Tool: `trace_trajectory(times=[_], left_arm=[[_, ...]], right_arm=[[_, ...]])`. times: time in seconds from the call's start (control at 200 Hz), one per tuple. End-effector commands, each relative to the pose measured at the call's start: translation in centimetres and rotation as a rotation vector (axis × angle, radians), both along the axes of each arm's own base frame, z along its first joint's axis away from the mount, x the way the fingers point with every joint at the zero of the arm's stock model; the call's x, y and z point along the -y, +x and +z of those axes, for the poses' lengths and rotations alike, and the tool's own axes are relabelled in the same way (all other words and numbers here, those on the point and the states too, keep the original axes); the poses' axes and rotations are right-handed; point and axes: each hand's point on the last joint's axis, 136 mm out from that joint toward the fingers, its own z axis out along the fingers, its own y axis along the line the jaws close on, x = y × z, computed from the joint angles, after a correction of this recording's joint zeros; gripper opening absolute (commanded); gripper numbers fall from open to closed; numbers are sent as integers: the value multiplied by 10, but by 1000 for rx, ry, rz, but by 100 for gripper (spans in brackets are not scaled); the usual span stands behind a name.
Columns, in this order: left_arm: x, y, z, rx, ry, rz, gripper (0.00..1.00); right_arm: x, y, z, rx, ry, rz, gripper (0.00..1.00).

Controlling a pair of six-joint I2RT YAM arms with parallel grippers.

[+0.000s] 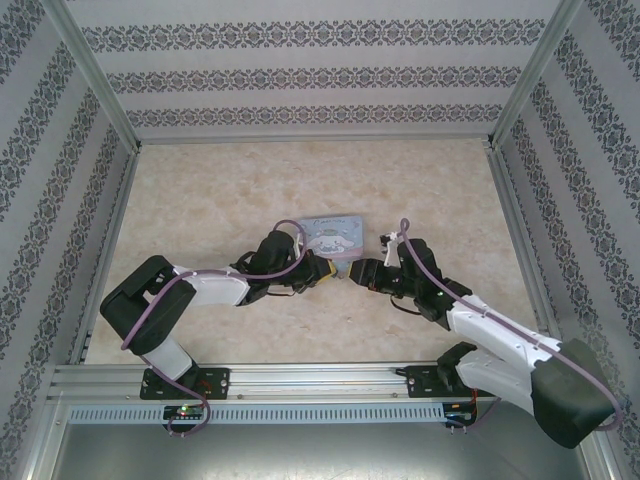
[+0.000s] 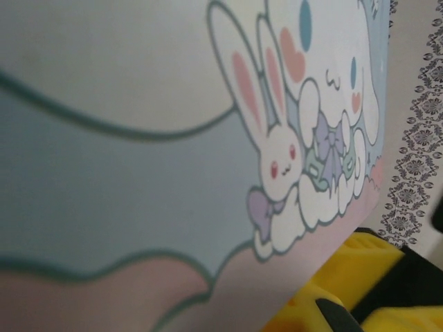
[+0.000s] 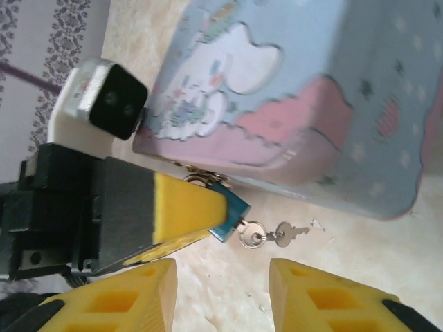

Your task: Unlock the padlock with the key

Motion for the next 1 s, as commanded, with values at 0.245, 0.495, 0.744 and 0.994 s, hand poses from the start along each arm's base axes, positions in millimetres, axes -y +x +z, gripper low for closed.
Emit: trace_trajectory(times=[0.245, 0.495, 0.744, 0.994], left_arm=[[9, 0, 13, 3, -16, -62, 0], [11, 0, 13, -3, -12, -72, 0], [12, 2, 13, -8, -13, -72, 0], [14, 2, 14, -6, -15, -75, 0]], right_arm=[[14, -9, -19, 312, -462, 174, 43], [5, -6, -27, 414, -594, 205, 45], [-11, -2, -35, 457, -669, 261, 46], [-22, 4, -41, 462, -681, 271, 46]])
